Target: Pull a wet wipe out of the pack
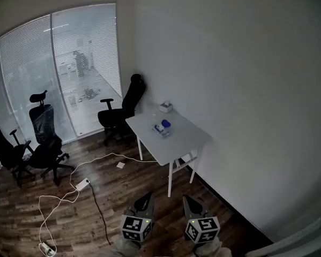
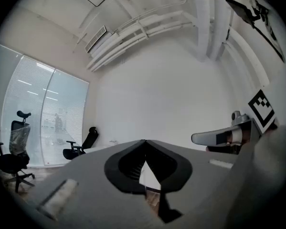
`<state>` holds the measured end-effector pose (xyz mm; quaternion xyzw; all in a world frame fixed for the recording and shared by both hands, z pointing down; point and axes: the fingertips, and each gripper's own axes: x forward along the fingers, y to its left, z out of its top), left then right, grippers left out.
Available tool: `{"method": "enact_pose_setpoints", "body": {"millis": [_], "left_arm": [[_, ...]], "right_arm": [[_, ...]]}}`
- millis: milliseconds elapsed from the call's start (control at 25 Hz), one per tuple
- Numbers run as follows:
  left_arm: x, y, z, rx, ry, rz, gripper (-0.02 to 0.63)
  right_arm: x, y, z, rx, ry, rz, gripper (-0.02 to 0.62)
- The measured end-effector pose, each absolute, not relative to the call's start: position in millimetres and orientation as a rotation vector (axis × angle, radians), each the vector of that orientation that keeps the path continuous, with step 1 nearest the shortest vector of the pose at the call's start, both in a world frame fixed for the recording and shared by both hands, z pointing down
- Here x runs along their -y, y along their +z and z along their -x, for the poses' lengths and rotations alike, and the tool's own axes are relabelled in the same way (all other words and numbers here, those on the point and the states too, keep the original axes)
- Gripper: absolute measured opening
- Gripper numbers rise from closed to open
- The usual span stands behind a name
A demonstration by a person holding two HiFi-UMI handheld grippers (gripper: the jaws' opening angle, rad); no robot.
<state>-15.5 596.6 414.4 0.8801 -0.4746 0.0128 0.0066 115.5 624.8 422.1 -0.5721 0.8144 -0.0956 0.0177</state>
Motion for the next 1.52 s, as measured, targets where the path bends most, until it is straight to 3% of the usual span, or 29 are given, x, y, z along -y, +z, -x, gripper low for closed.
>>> {"method": "enact_pose_setpoints", "body": {"millis": [720,1520], "left_arm": [[-602.3,423.2,3.6,1.546,0.079,-2.732,0.005],[-521.4,446.3,51.9,1.616,0.031,-2.686,0.005]], "right_arm": [[-624.0,429.1,-121.1,-2.515,-0.292,1.688,0.005],[-532.4,451.0,-80.9,-2.558,-0.319,1.664,0.005]]}}
